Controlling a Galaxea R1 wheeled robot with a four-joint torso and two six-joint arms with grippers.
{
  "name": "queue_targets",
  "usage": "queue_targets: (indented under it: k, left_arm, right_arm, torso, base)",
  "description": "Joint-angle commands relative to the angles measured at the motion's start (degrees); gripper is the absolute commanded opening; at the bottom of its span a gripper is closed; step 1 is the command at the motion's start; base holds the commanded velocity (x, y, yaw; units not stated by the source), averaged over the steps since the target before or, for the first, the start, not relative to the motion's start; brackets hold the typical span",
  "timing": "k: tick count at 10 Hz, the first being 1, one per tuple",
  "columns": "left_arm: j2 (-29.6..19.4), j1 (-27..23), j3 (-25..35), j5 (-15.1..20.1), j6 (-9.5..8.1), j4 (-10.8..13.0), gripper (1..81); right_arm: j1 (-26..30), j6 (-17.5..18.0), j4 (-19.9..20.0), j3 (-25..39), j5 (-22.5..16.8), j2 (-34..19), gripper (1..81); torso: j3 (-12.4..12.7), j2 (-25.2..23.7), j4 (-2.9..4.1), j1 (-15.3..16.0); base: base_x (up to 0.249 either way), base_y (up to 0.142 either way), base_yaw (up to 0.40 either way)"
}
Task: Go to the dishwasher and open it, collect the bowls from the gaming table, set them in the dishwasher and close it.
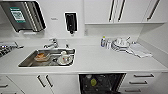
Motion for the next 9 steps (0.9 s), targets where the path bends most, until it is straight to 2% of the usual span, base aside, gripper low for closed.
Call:
queue_targets:
  k: [1,3,6,8,9]
  left_arm:
    - [0.3,-0.3,0.0,2.7,0.38,0.7,81.1]
    - [0.6,-0.6,0.0,2.8,0.64,0.7,81.1]
    - [0.6,-0.7,-0.1,2.8,0.73,0.7,81.1]
    - [0.5,-0.8,-0.1,2.8,0.82,0.7,81.1]
    - [0.6,-1.1,-0.2,2.8,0.82,0.8,81.1]
  right_arm:
    - [6.9,-0.1,1.3,-0.8,-9.0,-8.3,81.1]
    - [9.3,-0.2,0.9,1.5,-12.1,-11.8,81.1]
    - [16.4,-0.7,1.0,8.5,-16.4,-19.9,81.1]
    - [20.4,-0.7,-0.7,13.1,-19.0,-25.2,81.1]
    - [21.1,-0.7,-1.4,14.0,-19.4,-26.0,81.1]
  torso:
    - [0.0,0.0,0.0,0.0]
    - [0.0,0.0,0.0,0.0]
    - [0.0,0.0,0.0,0.1]
    - [0.0,0.0,0.0,0.1]
    - [0.0,0.0,0.0,0.1]
  base:
    - [0.0,0.0,0.0]
    - [0.0,0.0,0.0]
    - [0.0,0.0,0.0]
    - [0.0,0.0,0.0]
    - [0.0,0.0,0.0]
